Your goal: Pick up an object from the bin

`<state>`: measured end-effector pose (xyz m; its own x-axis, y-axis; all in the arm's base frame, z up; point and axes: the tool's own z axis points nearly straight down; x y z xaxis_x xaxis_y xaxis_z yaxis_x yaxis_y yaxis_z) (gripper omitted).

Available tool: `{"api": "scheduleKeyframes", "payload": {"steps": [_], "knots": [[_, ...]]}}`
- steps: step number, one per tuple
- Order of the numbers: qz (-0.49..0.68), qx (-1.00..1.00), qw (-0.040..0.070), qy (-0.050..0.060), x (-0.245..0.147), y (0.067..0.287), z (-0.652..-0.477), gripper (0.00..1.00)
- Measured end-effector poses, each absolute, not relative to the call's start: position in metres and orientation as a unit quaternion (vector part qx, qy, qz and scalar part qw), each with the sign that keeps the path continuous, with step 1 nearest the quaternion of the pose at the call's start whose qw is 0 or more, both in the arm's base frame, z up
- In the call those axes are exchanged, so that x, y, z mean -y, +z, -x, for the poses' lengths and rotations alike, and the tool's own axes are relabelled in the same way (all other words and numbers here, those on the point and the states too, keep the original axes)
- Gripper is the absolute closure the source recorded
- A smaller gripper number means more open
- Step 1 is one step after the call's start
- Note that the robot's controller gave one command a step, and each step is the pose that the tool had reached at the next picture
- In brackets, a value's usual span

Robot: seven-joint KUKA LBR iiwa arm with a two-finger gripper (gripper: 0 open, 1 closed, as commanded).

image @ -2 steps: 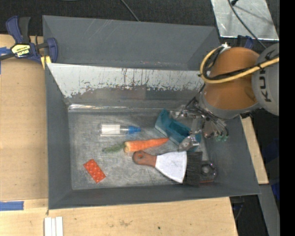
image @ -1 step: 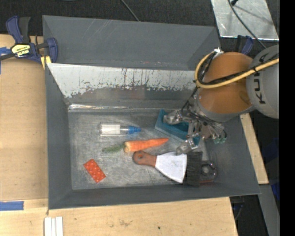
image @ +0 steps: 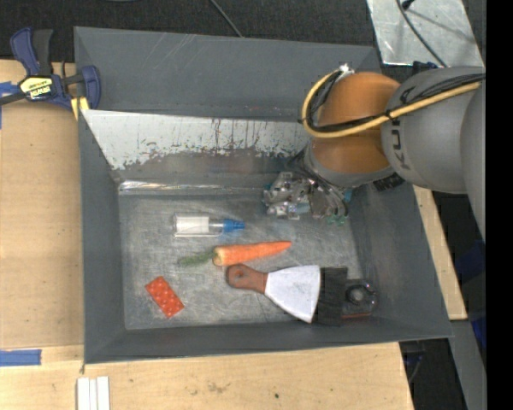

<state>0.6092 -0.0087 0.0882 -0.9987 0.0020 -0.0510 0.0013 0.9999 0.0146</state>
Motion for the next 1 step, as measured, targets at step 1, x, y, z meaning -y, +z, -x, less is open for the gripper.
{"api": "scheduleKeyframes", "payload": {"steps": [1], "knots": [[0.001, -1.0, 0.006, 0.006, 0.0101, 0.0828, -0.6004, 0.0]]}}
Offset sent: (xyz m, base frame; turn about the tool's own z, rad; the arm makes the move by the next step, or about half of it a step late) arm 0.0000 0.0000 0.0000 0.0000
